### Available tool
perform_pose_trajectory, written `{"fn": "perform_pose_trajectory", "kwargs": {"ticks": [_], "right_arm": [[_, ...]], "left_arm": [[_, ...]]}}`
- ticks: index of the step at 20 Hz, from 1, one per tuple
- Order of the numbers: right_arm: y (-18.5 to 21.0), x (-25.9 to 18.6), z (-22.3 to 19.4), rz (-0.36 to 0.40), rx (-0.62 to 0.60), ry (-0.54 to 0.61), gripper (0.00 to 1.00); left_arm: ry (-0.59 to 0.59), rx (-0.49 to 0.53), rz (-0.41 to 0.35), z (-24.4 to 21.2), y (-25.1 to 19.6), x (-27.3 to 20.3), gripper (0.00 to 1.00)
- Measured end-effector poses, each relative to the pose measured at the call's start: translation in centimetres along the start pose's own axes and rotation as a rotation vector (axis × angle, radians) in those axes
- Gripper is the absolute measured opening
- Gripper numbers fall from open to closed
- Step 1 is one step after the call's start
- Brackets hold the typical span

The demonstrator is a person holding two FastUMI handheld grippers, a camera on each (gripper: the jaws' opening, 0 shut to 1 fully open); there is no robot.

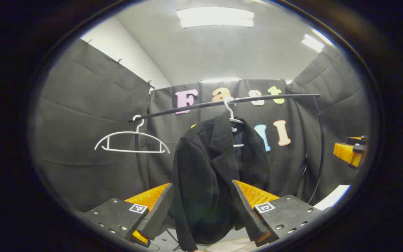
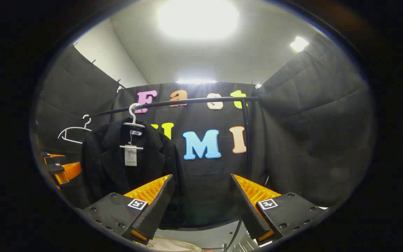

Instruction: Grasp the clothes on the hanger with both hands and then place them into the laundry hamper below.

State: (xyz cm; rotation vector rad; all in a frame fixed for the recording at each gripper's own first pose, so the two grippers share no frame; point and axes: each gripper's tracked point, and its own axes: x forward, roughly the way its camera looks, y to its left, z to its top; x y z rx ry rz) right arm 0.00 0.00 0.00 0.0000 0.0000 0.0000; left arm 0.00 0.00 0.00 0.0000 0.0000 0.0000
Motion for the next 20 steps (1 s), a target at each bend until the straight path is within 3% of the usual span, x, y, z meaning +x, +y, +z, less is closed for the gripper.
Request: {"fn": "perform_pose_trajectory", "kwargs": {"ticks": [20], "right_arm": [[0.47,0.07,-0.34,-0.012,0.005,0.0,0.99]], "left_arm": [[-0.008,0.018,-0.014,0.04,-0.22,-0.1,0.95]]}}
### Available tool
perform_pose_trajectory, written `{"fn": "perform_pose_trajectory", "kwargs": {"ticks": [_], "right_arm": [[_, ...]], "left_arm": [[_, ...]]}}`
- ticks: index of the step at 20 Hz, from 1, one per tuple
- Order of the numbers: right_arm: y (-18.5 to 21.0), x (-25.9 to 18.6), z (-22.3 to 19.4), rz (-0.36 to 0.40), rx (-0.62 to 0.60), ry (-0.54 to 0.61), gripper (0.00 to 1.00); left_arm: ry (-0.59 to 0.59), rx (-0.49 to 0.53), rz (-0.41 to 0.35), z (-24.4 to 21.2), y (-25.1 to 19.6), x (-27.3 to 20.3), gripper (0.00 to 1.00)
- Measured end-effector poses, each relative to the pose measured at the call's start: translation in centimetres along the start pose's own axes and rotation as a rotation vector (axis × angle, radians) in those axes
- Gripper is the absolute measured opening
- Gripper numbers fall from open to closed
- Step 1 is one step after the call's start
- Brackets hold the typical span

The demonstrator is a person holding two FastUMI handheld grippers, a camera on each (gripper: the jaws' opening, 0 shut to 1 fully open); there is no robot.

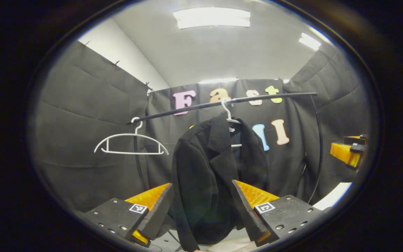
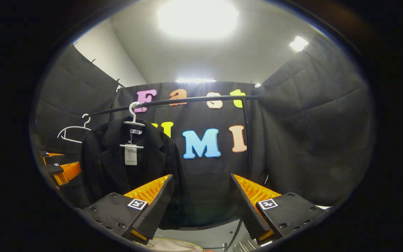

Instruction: Grasp the clothes on the hanger with both hands and then place them into the laundry hamper below.

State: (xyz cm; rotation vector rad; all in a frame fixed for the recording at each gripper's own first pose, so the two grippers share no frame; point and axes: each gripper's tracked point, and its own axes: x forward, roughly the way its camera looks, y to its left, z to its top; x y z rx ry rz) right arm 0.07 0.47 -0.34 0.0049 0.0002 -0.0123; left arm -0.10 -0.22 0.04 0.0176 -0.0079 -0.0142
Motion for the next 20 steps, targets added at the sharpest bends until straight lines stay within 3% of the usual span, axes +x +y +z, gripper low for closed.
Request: {"fn": "perform_pose_trajectory", "kwargs": {"ticks": [12,20], "right_arm": [[1.8,-0.5,-0.3,-0.02,-0.008,-0.003,0.99],[4.0,2.4,-0.4,0.066,0.012,0.001,0.99]], "left_arm": [[-0.015,-0.009,-0.051,0.1,0.2,-0.5,0.95],[-0.031,0.002,-0.056,1.2,-1.8,0.3,0.94]]}}
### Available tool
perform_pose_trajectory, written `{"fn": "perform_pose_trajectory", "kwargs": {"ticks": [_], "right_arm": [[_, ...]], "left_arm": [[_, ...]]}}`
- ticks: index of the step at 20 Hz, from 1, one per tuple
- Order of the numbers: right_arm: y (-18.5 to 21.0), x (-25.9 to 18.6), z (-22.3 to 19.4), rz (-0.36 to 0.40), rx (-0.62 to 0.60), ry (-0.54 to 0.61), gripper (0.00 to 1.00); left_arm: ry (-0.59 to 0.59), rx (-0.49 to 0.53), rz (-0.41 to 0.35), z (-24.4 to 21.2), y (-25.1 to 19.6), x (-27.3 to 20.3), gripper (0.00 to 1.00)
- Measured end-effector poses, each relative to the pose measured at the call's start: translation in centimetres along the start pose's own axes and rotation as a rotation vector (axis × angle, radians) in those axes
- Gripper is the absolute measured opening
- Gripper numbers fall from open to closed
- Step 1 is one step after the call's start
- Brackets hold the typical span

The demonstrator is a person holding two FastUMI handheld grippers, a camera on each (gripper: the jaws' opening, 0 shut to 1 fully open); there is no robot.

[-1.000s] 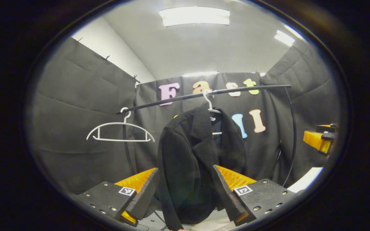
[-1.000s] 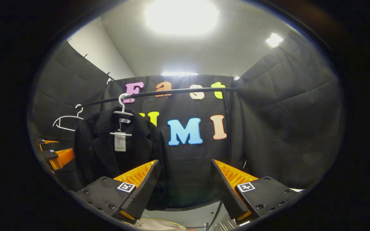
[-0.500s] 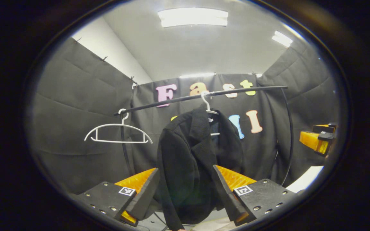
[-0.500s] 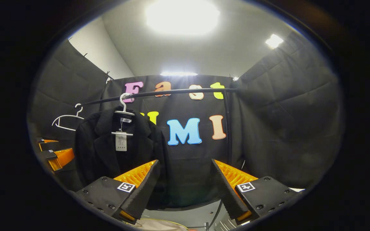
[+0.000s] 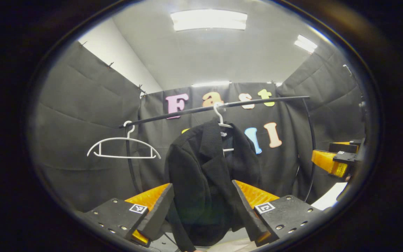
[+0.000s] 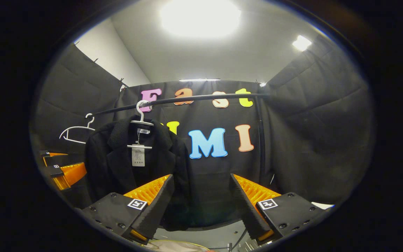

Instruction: Grasp the clothes on the hanger with both hands and then place them into the laundry hamper below.

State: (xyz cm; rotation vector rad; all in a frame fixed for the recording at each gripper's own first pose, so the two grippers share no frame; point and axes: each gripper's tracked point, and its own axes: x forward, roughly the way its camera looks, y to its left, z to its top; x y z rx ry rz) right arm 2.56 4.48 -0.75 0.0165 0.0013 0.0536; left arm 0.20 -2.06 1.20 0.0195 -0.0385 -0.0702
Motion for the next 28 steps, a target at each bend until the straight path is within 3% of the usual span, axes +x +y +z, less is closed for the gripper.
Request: {"fn": "perform_pose_trajectory", "kwargs": {"ticks": [14,28], "right_arm": [[3.4,8.2,-1.7,0.248,0.069,0.047,0.99],[7.1,16.6,-2.8,0.423,0.098,0.065,0.98]], "left_arm": [[0.031,0.032,0.095,-0.4,-4.6,4.8,0.94],[0.056,0.059,0.179,-2.1,-5.7,12.6,0.94]]}}
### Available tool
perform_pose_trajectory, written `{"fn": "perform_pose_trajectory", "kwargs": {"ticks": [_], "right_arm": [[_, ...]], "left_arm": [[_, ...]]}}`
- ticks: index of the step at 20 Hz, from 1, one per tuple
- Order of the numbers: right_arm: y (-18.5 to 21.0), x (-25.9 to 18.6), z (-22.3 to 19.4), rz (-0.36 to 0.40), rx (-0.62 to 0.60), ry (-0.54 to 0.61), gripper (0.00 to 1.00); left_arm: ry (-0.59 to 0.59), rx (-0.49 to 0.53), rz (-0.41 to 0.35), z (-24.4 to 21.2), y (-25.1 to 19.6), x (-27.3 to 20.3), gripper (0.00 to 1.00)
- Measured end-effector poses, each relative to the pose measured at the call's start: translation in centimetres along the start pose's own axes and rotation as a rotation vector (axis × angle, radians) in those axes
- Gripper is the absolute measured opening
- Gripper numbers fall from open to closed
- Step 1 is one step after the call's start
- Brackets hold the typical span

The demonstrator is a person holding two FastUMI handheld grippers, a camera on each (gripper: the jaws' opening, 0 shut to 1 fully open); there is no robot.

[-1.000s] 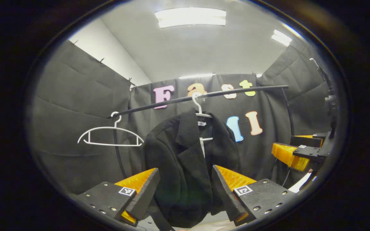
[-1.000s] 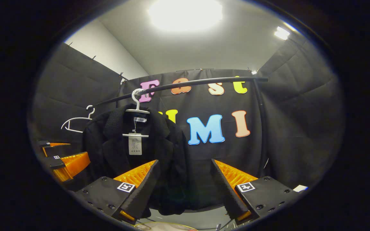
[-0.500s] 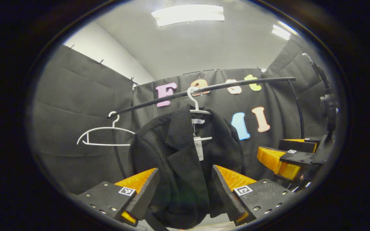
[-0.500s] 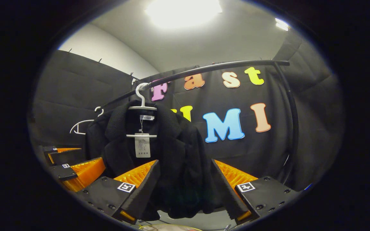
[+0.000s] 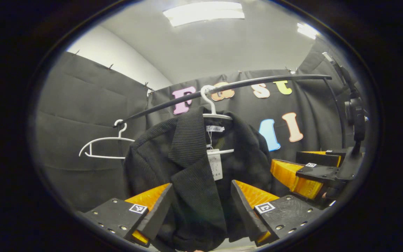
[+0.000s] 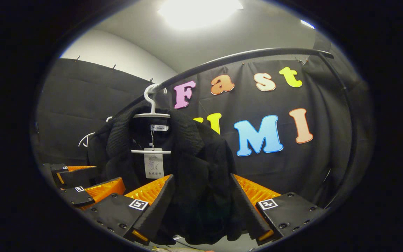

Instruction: Grasp the clothes on the hanger with both hands and then place them into the laundry hamper below.

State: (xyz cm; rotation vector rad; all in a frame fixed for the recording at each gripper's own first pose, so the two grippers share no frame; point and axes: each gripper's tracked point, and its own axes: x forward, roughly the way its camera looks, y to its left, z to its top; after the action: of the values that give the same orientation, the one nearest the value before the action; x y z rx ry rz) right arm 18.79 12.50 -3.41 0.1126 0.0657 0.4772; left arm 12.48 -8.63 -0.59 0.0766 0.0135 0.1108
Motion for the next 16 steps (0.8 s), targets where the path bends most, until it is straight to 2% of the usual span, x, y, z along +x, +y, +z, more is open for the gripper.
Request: {"fn": "perform_pose_trajectory", "kwargs": {"ticks": [7,8,9,14,15,16], "right_arm": [[2.0,4.6,-2.2,0.094,-0.003,0.053,0.97],[2.1,5.2,-2.4,0.101,-0.001,0.063,1.0],[2.3,5.7,-2.7,0.106,0.005,0.068,0.98],[2.7,7.8,-2.8,0.113,0.029,0.057,0.98],[2.6,8.2,-2.9,0.105,0.03,0.056,0.93],[2.6,8.6,-2.9,0.101,0.037,0.056,0.93]], "left_arm": [[0.013,0.018,0.059,-0.9,0.7,3.1,0.94],[0.014,0.021,0.067,-1.0,0.8,3.4,0.94],[0.014,0.024,0.073,-1.1,0.9,3.7,0.94],[0.021,0.039,0.126,-1.7,1.8,5.3,0.94],[0.026,0.039,0.141,-1.8,2.1,5.6,0.94],[0.028,0.038,0.152,-1.9,2.2,6.0,0.94]]}}
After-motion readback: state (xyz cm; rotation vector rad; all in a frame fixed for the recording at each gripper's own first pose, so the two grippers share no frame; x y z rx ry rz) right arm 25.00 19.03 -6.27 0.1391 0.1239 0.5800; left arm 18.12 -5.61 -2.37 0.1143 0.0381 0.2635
